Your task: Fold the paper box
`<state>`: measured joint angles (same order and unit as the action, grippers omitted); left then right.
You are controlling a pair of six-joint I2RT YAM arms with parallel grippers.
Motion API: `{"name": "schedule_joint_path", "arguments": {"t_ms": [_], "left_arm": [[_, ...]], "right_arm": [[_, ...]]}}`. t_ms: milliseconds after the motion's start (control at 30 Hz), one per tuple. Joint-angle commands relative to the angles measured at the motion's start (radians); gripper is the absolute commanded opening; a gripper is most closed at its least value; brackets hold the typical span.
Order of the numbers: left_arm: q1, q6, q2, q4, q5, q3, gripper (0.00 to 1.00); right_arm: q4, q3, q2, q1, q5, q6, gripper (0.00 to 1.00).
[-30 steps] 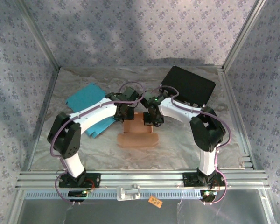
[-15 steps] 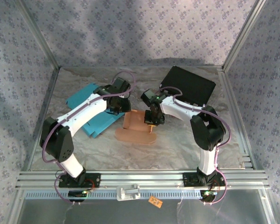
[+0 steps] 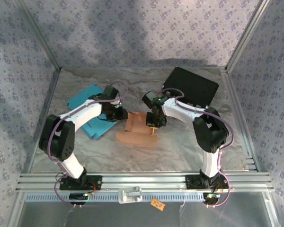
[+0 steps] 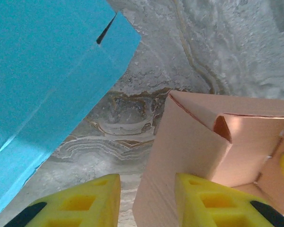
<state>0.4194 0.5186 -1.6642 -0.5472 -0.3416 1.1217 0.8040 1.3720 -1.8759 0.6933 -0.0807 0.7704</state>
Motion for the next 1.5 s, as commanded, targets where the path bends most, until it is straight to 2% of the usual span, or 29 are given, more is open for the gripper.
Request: {"name": "schedule_joint_path", "arguments": {"t_ms": [0,67,167,300,533,800,1167,1467], "left_arm": [[-0.079,0.009,0.048,0.173,-0.277,-0.04,0.36],[-0.114,-0.007,0.052,0.184,-0.367,-0.055,0.36],[-0.133,-0.051,0.038,0.137,-0.433,-0.053,0.35],[-0.139,-0.033,0.028,0.187,-0.526,-0.099,0.32],[-0.139,-0.004,-0.007,0.252,-0.58,-0.144,0.29],[-0.128,0.022,-0.024,0.283,-0.586,-0.155,0.29],[-0.108,0.001,-0.053,0.265,-0.548,-0.164,0.22],[-0.062,-0.066,-0.08,0.181,-0.448,-0.159,0.21]], "right_arm": [[-0.009,-0.017,0.012,-0.011,-0.046,-0.057,0.0],[-0.025,-0.038,0.014,-0.032,-0.083,-0.086,0.0],[-0.028,-0.049,0.014,-0.044,-0.097,-0.124,0.0],[-0.038,-0.061,0.012,-0.064,-0.127,-0.135,0.0],[-0.058,-0.08,0.011,-0.084,-0.173,-0.178,0.0],[-0.058,-0.075,0.004,-0.084,-0.181,-0.18,0.0],[-0.062,-0.075,0.006,-0.084,-0.18,-0.169,0.0],[-0.062,-0.081,0.002,-0.083,-0.18,-0.167,0.0]]}}
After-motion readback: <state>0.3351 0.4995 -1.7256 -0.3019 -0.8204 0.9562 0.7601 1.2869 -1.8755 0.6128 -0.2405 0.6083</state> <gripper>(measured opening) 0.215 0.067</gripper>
